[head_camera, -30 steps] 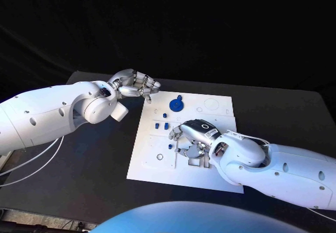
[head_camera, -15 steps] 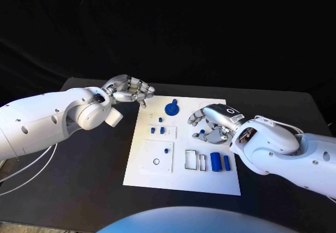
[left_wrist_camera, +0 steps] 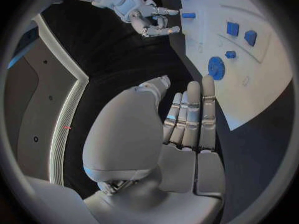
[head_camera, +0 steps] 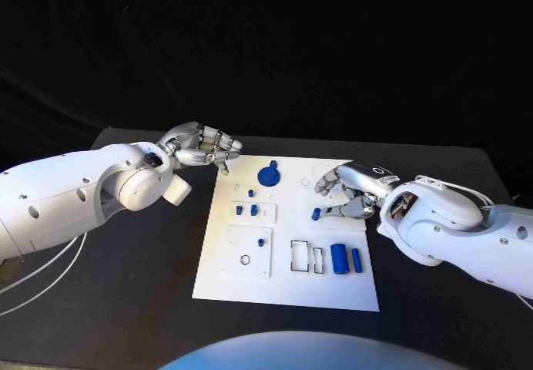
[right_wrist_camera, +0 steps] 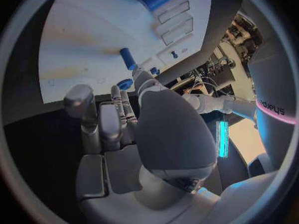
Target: Assemble the parts on the task board
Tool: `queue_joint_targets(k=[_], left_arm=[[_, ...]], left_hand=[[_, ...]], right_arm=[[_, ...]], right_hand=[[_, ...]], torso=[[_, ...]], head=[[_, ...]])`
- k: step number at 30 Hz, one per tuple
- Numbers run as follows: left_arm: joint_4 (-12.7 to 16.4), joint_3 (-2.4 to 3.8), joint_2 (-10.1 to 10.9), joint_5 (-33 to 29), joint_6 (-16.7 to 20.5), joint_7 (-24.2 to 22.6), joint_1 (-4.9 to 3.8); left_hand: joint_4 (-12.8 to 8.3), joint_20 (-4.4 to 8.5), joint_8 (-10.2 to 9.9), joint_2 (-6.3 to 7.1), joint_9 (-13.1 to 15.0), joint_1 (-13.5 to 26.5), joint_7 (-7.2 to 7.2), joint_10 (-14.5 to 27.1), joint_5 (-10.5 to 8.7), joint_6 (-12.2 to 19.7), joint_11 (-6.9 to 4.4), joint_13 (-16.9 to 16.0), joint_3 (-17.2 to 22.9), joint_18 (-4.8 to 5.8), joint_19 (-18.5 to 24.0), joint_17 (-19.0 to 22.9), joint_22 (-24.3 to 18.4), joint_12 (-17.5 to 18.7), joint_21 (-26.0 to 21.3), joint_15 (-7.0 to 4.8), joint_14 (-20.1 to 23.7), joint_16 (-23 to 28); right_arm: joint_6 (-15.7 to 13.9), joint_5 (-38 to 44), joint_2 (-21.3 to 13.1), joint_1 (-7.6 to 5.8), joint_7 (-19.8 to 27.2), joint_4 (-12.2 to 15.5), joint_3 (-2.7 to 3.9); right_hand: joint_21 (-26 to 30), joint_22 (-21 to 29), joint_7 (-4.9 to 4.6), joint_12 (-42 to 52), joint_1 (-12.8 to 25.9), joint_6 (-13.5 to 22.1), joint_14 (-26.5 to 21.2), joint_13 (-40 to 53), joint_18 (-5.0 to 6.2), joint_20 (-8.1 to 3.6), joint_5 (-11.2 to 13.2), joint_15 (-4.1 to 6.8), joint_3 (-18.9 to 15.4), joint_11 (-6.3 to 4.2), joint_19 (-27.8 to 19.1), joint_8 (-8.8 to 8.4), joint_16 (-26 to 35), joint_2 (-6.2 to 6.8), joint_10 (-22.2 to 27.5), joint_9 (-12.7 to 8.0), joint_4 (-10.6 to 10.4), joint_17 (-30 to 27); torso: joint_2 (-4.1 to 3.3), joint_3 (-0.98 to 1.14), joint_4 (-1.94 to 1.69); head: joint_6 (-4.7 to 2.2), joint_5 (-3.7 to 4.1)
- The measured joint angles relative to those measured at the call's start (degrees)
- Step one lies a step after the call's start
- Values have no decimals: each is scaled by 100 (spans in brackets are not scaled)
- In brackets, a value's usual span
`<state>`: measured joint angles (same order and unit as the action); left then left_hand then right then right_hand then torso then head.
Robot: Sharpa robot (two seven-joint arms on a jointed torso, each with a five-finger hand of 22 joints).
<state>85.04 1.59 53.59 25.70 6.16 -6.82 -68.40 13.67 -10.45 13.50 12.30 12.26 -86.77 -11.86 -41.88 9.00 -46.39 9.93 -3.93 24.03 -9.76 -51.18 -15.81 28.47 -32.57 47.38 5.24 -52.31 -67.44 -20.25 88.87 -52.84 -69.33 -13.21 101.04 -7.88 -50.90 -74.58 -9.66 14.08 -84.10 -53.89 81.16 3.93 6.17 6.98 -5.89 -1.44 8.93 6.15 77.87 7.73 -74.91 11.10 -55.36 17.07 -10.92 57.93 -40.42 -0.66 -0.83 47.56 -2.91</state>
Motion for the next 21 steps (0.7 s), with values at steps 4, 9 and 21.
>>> queue_joint_targets(k=[4, 9, 21], left_arm=[[0, -1, 2, 1, -5, -1, 0], [-1, -1, 10, 3, -8, -1, 0], [8, -1, 23, 5, -10, -1, 0]], left_hand=[[0, 0, 0, 0, 0, 0, 0, 0, 0, 0, 0, 0, 0, 0, 0, 0, 0, 0, 0, 0, 0, 0], [0, 0, 0, 0, 0, 0, 0, 0, 0, 0, 0, 0, 0, 1, 0, 0, 0, 0, 0, 0, 0, 0], [-17, 0, 0, 0, 0, 0, 0, 0, 0, 0, 0, 0, -17, 0, 0, 0, -9, 0, 0, 0, 0, 22]], right_arm=[[104, 14, 46, 25, 4, -33, -9], [204, 28, 122, 72, 10, -74, -19], [348, 84, 269, 137, 17, -198, -33]], right_hand=[[0, -15, -41, 43, -67, -103, 0, 0, 0, 0, 0, 0, -22, 31, 0, 0, 0, -23, -31, -6, -88, 30], [-26, -30, -41, 72, -128, -220, 0, -5, 0, 5, 0, 0, -11, 50, 5, 0, -22, -83, -54, -25, -160, 51], [-399, -36, 57, 56, -394, -610, 117, -19, 1, -52, 0, 75, 747, -49, 175, 24, -156, -134, -513, -173, -495, 239]], torso=[[0, -6, 1], [-1, -9, 3], [-3, -9, 3]], head=[[9, -12], [25, -25], [54, -40]])
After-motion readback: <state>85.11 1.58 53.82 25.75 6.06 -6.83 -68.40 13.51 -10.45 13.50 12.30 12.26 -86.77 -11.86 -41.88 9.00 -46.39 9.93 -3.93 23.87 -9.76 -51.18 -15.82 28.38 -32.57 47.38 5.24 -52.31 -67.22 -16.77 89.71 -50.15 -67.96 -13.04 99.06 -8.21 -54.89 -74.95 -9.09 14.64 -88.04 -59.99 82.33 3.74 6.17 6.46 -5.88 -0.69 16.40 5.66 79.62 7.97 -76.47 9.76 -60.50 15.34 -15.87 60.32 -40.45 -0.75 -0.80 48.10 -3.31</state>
